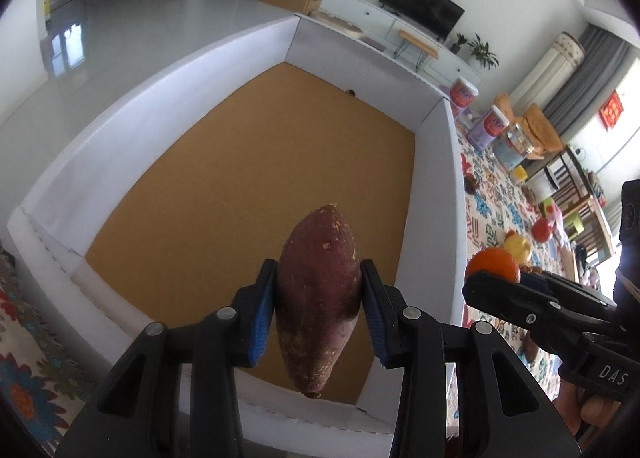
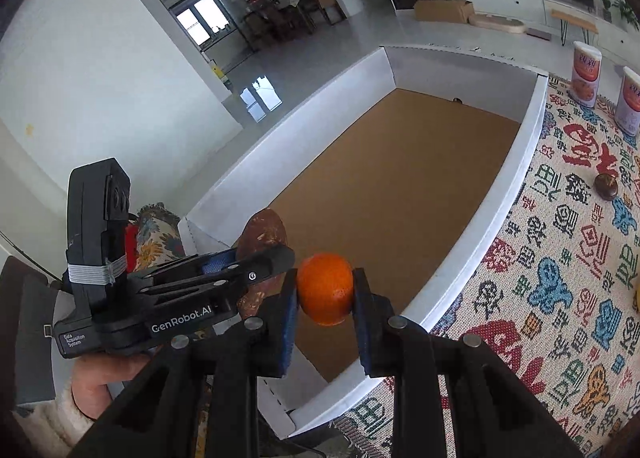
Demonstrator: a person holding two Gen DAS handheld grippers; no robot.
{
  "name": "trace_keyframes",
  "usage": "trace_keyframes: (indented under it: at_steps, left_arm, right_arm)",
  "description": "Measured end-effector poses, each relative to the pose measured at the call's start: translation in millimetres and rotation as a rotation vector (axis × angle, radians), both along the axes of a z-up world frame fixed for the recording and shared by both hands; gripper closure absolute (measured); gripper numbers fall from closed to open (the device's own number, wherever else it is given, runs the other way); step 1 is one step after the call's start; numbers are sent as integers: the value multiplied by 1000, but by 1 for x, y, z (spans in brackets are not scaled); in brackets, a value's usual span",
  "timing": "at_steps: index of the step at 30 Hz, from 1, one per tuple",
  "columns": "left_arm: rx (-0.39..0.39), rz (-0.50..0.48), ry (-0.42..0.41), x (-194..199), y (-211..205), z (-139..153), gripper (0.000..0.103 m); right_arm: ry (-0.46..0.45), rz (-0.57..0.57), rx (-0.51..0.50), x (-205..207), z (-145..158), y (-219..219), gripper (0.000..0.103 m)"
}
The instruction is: Organize fruits
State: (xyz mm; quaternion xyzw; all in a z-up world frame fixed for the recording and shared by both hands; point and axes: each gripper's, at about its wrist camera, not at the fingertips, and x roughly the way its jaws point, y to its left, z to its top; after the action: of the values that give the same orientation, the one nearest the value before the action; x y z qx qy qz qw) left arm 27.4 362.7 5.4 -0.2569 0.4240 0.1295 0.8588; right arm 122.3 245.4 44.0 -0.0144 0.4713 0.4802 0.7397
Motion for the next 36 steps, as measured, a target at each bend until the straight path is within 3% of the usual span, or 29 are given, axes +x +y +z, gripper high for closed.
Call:
trace_keyframes:
  at_steps: [4, 5, 6, 8, 14, 17, 20, 23, 27, 30, 32, 36]
  left_arm:
    - [47, 22, 34, 2, 1, -4, 59]
    - [66, 33, 34, 1, 1, -3, 52]
    - [90, 43, 31, 1, 0, -1, 38]
    - [135, 60, 8, -2, -6, 6, 23]
    - [205, -11, -71, 5, -52, 28, 22]
    - [249, -93, -136, 16, -85, 41, 13]
    - [291, -179, -184, 33, -115, 44, 12]
    - [355, -178, -195, 51, -133, 37, 12]
    - [491, -157, -142, 73, -147, 24, 12]
    - [517, -169, -65, 84, -149, 8, 12]
    - [520, -183, 2, 89, -151, -2, 12]
    - [580, -201, 42, 87, -162, -9, 12]
  right_arm:
    - [-1, -12, -5, 5, -7, 8, 76]
    - [8, -20, 7, 5, -5, 7, 68]
    - [16, -33, 20, 8, -4, 3, 51]
    - [13, -70, 63, 11, 2, -13, 29]
    - [-94, -206, 75, 10, 16, -95, 10]
    - [-174, -303, 27, 7, 11, -158, 7]
    - [-211, -437, -57, 5, -8, -232, 5]
    - [-253, -605, -144, 0, -30, -316, 4]
    - [-355, -837, -379, 2, -67, -404, 2]
    - [-331, -959, -389, 7, -81, -460, 2]
    - [-284, -1016, -340, 10, -89, -487, 2]
    - [-216, -1064, -262, 14, -96, -511, 2]
